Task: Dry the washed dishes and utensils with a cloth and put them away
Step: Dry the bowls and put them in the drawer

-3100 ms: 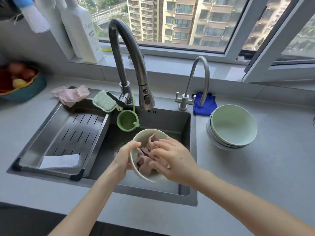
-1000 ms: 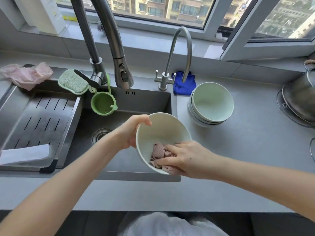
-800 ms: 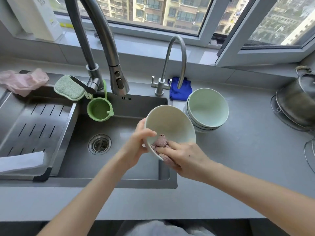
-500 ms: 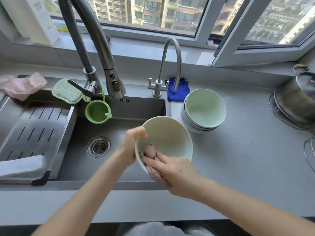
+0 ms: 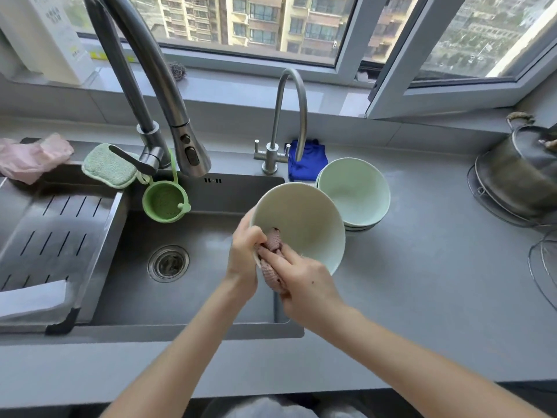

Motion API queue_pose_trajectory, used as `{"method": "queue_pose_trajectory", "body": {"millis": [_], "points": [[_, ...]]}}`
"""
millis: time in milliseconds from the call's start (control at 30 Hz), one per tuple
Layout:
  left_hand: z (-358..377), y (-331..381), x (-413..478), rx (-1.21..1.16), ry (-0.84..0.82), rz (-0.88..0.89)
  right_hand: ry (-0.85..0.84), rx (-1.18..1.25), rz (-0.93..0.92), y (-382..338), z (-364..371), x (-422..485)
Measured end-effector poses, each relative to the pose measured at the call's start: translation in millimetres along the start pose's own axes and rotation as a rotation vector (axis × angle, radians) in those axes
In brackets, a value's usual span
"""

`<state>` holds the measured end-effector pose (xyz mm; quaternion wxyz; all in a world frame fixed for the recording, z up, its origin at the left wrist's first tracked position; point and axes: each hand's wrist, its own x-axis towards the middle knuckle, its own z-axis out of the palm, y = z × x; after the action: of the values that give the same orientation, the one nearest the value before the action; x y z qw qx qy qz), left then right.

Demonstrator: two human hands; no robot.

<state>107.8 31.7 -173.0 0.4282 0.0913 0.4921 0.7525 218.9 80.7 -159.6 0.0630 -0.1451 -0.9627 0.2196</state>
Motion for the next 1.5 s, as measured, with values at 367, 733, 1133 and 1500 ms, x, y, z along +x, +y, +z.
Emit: {"method": "queue_pose_trajectory", "body": {"millis": [367,733,1133,1500], "points": [[-9.0,31.8,9.3,0.186,-0.117,-0.261,-0.158,-0.342,-0.224,31.8,-42.9,-2.7],[-7.4,37.3,6.2,0.424,-0.156,-0.329,-0.398,-0.533,-0.438,50.9,-50.0,-9.9],[-34.9,24.3,23.3,-0.271,0.021,-0.624,0.478,0.269,0.278,80.3,-139.4,-22.2],[36.5,22.2,22.2,-0.277,-0.171,-0.795,0.673,0.167,0.082,13.1,-59.0,12.5]]}}
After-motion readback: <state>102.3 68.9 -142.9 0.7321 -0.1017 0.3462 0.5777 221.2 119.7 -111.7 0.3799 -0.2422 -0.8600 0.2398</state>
